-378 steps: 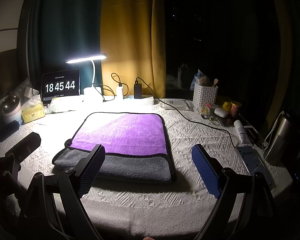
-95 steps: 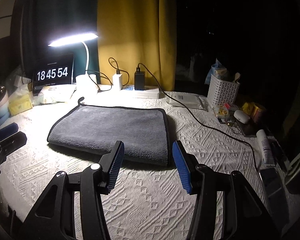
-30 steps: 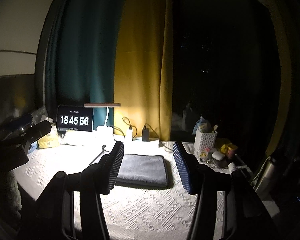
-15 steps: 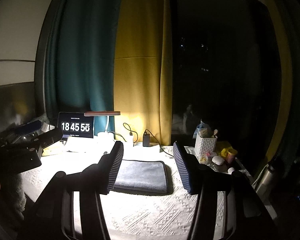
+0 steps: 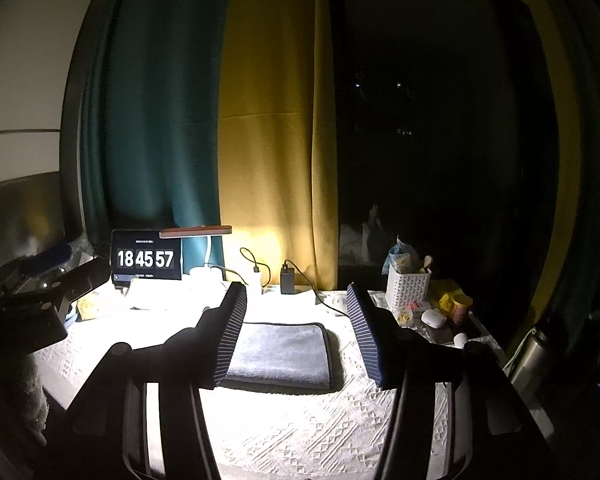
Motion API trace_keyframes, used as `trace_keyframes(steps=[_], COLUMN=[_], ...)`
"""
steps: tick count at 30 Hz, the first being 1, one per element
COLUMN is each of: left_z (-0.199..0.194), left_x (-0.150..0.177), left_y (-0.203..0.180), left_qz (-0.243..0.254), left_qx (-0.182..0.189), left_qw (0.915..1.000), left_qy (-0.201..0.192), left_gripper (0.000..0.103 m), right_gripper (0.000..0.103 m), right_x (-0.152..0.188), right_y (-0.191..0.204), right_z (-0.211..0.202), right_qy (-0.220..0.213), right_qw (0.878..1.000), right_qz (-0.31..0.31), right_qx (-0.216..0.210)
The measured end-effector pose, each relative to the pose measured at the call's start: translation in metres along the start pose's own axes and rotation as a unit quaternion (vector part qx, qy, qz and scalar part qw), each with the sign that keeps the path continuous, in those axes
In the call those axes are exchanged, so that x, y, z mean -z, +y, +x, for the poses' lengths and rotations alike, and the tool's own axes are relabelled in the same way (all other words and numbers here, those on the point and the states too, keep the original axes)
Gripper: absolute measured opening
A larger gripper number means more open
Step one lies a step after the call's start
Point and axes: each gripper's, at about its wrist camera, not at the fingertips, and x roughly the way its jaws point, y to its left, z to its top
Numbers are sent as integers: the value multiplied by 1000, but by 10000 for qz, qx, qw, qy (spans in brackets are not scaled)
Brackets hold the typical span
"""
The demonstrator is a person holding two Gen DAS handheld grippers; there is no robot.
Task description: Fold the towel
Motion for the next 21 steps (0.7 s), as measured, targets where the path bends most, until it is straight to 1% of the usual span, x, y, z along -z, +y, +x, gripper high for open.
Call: trace_keyframes(steps=[9,21], left_z=[-1,4], left_x=[0,2], left_y=[4,8], left_qz=[-17,-73], left_qx=[-86,-85], left_qw=[9999,9999], left_qy=[-72,26], left_gripper=[85,85], right_gripper=[55,55], right_x=[-3,-2], right_y=[2,0], right_z=[4,9], right_qy=[46,107], right_qw=[10000,9999], right_qz=[-21,-54], right_qx=[42,43])
